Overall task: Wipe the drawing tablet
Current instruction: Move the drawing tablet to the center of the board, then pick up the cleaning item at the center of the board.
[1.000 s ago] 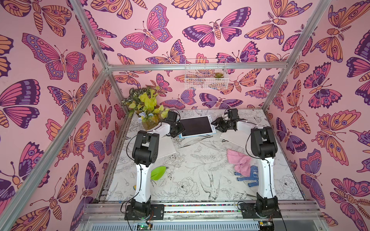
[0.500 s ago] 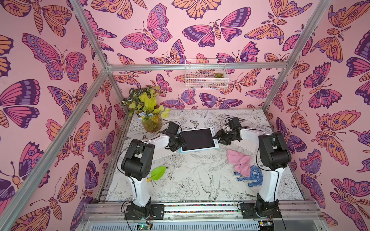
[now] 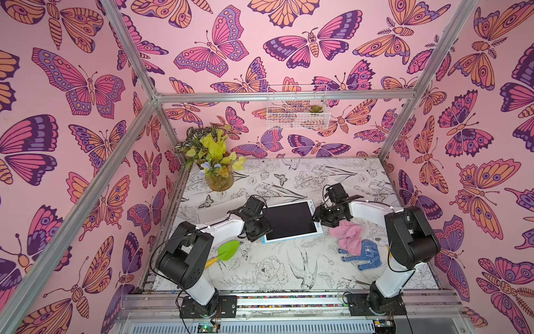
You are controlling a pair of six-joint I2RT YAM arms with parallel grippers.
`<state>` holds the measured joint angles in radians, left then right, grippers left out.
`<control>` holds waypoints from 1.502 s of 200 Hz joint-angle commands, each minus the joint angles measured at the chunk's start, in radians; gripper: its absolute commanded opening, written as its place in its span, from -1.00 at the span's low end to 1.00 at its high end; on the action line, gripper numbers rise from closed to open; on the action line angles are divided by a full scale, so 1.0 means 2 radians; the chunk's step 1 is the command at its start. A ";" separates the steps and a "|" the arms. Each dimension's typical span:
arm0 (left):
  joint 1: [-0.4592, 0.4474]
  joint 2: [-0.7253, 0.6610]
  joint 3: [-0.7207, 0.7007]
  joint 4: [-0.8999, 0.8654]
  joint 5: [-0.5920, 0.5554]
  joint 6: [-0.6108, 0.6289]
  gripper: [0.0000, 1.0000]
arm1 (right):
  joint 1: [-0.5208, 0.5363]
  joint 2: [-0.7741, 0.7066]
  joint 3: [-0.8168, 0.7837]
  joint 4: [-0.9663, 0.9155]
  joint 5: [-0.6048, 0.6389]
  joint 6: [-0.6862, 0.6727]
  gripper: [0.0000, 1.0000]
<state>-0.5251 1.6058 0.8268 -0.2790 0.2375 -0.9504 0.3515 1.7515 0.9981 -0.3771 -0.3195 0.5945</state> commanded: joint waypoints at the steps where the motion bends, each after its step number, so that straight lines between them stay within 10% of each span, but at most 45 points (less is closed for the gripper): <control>1: -0.017 0.007 -0.041 -0.006 0.050 -0.030 0.33 | 0.043 -0.002 -0.015 -0.036 -0.037 0.000 0.14; 120: -0.021 -0.057 -0.053 -0.092 -0.006 -0.002 0.36 | 0.109 0.003 0.009 -0.041 -0.029 0.015 0.14; 193: -0.022 -0.090 -0.024 -0.121 -0.014 -0.001 0.42 | 0.109 -0.188 0.008 -0.155 0.230 -0.003 0.21; 241: -0.022 -0.094 -0.011 -0.126 -0.011 0.009 0.43 | 0.101 -0.322 -0.057 -0.251 0.434 0.102 0.70; 300: -0.021 -0.101 0.014 -0.141 -0.009 0.051 0.44 | 0.011 -0.320 -0.116 -0.176 0.320 0.075 0.85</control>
<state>-0.5652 1.4139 0.8230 -0.5121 0.2138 -0.9119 0.4023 1.0767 0.7837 -0.8005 0.3859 0.7567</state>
